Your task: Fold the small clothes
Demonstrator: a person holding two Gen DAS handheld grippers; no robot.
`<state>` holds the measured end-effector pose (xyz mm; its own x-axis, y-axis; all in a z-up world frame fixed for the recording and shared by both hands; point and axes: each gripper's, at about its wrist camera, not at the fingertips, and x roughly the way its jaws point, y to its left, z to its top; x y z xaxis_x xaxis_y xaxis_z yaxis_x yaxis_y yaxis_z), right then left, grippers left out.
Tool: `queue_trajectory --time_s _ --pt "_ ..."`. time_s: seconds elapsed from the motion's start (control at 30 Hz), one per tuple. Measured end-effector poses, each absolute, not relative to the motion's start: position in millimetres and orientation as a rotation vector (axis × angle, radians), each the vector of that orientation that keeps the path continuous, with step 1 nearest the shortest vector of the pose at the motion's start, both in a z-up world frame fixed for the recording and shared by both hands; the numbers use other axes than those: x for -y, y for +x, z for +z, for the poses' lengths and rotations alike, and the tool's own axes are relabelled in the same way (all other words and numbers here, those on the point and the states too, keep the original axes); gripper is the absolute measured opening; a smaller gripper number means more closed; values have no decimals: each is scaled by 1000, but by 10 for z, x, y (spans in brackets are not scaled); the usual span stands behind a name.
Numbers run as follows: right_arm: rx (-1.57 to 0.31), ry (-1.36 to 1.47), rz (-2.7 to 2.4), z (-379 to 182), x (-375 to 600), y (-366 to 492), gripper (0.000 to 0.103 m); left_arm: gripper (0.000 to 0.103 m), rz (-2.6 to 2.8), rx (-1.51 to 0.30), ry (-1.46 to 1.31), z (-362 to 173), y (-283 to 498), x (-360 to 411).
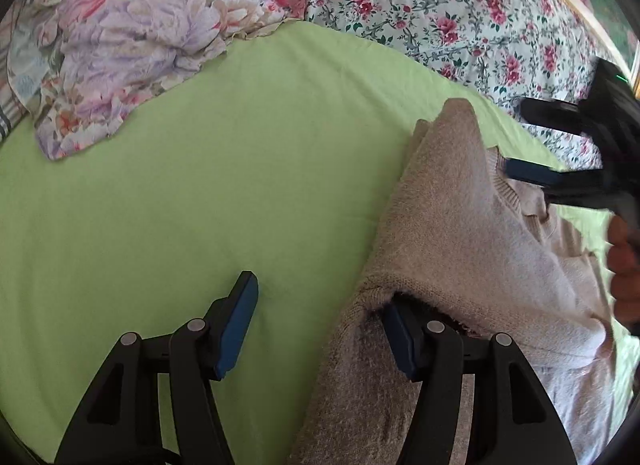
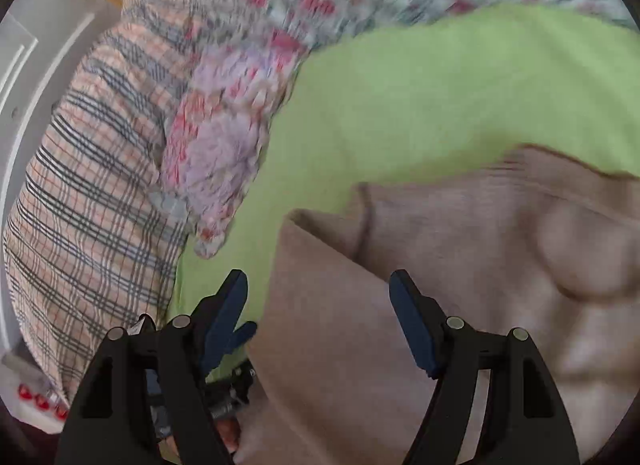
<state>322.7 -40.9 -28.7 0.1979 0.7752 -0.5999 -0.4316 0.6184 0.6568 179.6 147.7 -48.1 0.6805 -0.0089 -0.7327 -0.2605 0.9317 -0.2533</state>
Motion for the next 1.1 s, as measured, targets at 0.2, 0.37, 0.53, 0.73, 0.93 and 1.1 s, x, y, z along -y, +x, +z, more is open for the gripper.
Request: queue_trajectory --time_s 0.2,0.37,0.53,0.73,0.93,1.1 --pt "-1178 421 1064 -547 -454 3542 76 62 120 -795 -402 -487 1769 -1524" --pt "-1083 590 979 -611 -393 3676 76 61 94 -814 -450 -466 1686 -1601" --pt "-987 472 803 -349 61 3479 76 60 64 -856 -417 -363 1489 -1588" --pt "-890 422 586 -151 1294 2870 76 60 -4 -830 -424 -77 1582 -1571" --pt "-835 413 229 -59 2576 2259 73 61 23 -878 -242 -71 2011 -1388" --pt "-920 362 150 -279 2713 1914 68 63 44 -946 -185 -335 2127 -1390"
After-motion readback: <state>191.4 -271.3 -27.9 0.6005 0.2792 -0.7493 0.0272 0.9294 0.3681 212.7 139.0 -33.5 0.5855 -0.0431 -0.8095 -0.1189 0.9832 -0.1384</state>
